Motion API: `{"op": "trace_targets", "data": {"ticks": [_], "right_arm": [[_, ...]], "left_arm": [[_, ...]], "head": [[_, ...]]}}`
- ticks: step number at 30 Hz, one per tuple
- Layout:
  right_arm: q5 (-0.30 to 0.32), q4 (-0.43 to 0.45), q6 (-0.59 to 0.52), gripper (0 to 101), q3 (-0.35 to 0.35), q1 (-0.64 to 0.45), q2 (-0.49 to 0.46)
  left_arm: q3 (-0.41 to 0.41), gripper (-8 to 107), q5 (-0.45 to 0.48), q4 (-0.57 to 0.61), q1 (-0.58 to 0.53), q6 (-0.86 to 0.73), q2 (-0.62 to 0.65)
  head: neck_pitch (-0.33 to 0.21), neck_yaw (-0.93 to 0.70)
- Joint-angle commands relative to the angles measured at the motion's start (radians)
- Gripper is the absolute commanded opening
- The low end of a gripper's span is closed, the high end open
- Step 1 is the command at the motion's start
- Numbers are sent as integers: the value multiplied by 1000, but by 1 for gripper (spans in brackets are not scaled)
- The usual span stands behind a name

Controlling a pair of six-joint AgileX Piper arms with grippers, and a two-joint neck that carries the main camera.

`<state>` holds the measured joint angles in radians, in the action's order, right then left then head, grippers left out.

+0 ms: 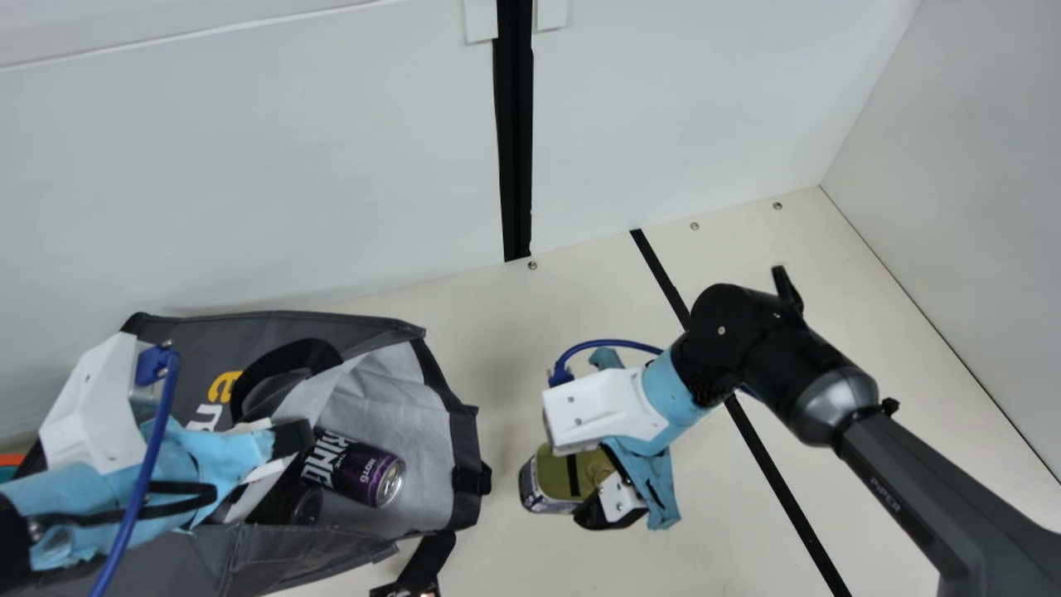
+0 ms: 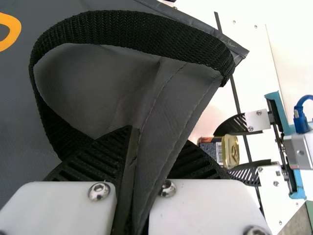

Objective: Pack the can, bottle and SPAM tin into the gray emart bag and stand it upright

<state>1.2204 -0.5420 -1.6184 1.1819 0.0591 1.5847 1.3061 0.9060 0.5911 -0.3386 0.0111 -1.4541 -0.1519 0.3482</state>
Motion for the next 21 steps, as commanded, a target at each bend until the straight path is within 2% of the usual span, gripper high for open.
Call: {"op": "trace_targets", "data": {"ticks": [1,10,21], "right_arm": [[0,-34,4,0,3,16,-1],[0,-160,20,0,29,64,0],[0,-285,57,0,95,102,22]], "left_arm": [[0,-8,0,0,0,0,0],[0,-8,0,0,0,0,0],[0,-8,0,0,0,0,0]], "head": [[-23,1],[-23,1],[-23,1]]}}
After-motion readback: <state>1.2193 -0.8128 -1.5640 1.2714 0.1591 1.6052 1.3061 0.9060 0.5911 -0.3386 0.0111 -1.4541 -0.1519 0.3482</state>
